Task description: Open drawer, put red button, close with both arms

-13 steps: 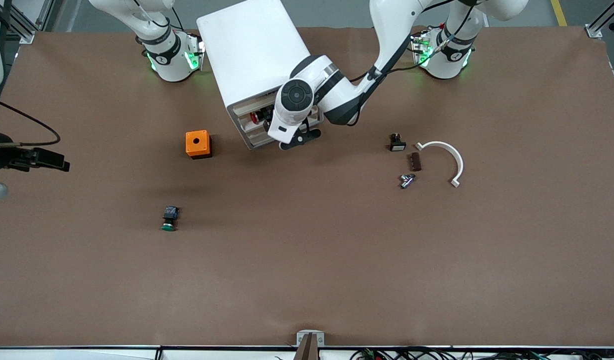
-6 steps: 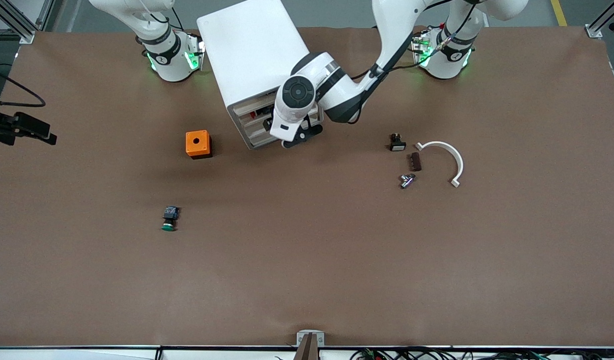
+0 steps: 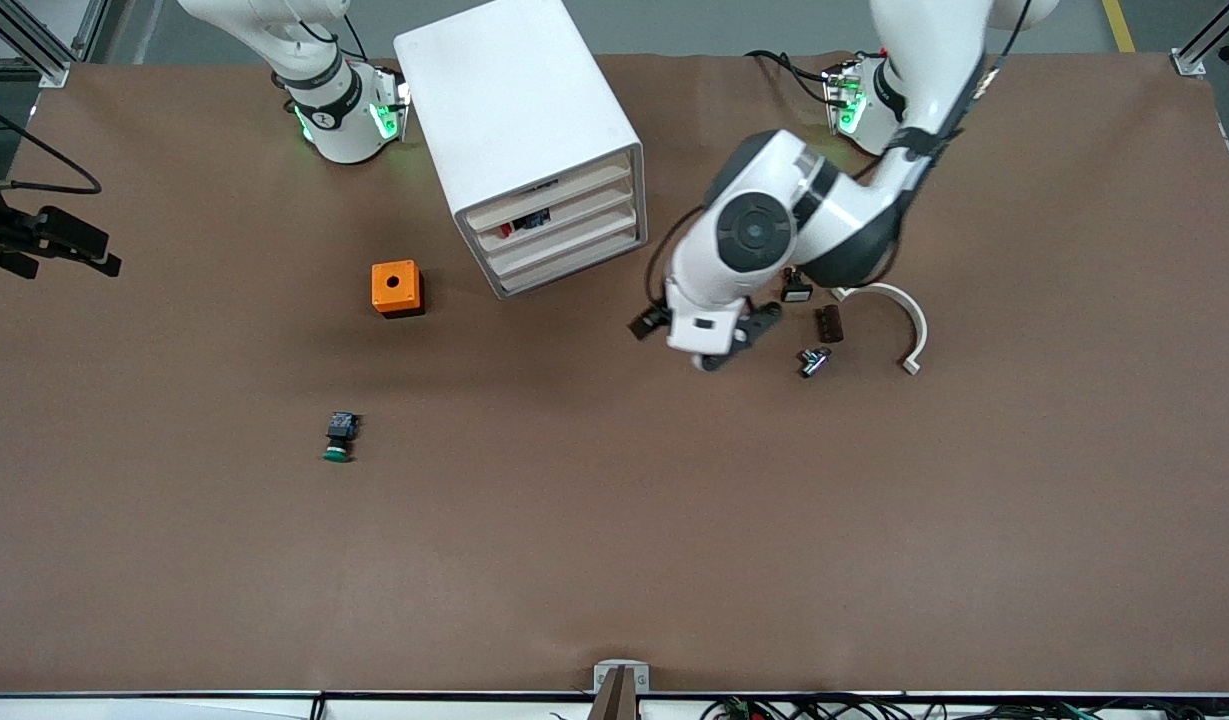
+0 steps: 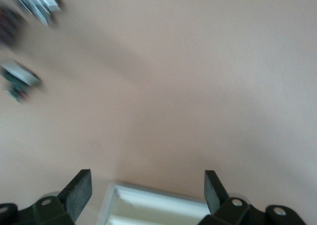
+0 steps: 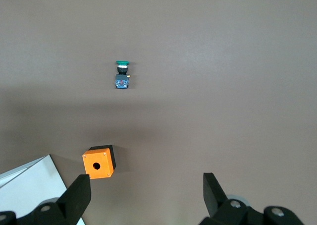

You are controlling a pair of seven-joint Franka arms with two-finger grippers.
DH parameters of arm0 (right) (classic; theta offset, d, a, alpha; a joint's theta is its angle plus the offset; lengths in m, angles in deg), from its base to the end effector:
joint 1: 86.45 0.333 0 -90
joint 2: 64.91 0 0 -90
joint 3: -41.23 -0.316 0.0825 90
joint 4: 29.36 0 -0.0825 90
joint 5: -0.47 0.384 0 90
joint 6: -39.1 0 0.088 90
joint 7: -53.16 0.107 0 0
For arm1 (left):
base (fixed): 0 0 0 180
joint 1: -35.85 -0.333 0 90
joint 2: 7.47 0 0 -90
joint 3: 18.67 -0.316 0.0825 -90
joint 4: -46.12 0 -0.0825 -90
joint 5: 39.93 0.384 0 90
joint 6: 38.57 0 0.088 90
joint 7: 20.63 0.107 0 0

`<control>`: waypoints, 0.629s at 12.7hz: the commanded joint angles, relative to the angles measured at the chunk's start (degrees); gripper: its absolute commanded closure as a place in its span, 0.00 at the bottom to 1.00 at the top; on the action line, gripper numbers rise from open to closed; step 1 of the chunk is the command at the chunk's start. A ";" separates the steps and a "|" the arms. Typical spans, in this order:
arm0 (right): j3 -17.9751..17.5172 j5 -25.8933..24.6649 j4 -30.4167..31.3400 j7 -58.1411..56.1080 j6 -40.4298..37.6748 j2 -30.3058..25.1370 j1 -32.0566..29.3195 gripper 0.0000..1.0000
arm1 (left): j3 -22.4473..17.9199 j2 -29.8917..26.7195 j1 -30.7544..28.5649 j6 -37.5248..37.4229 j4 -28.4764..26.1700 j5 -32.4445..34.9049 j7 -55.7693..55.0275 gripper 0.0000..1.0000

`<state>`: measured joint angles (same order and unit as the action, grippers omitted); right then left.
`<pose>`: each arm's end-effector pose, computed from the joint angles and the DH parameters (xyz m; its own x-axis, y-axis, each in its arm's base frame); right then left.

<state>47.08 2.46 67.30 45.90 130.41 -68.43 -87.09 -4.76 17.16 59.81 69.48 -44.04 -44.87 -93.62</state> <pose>0.5323 -0.0585 0.6050 0.9996 0.0130 -0.0268 0.0118 -0.9989 -0.0447 0.5326 -0.3969 0.3912 0.7703 0.6048 -0.2022 0.6081 -0.7921 -0.0526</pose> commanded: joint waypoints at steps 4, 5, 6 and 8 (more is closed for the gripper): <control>-0.23 -0.67 2.39 -3.55 0.27 -5.18 -0.76 0.00 | 0.59 -9.32 -10.58 -7.49 -0.63 7.66 13.36 0.00; -0.23 -0.67 2.74 -3.55 0.44 -5.18 -0.68 0.00 | 0.59 -11.25 -13.12 -8.45 -0.63 7.58 17.49 0.00; -0.31 -0.67 3.18 -3.55 0.71 -5.18 -0.50 0.00 | 0.68 -13.01 -15.84 -9.68 -0.63 7.58 21.01 0.00; -0.32 -0.67 3.10 -3.55 0.45 -5.27 -0.59 0.00 | 0.85 -16.35 -19.37 -11.53 -0.63 7.58 27.61 0.00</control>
<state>47.17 2.31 68.77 43.35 130.41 -72.33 -87.11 -4.79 4.52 42.92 59.86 -43.68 -38.21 -70.56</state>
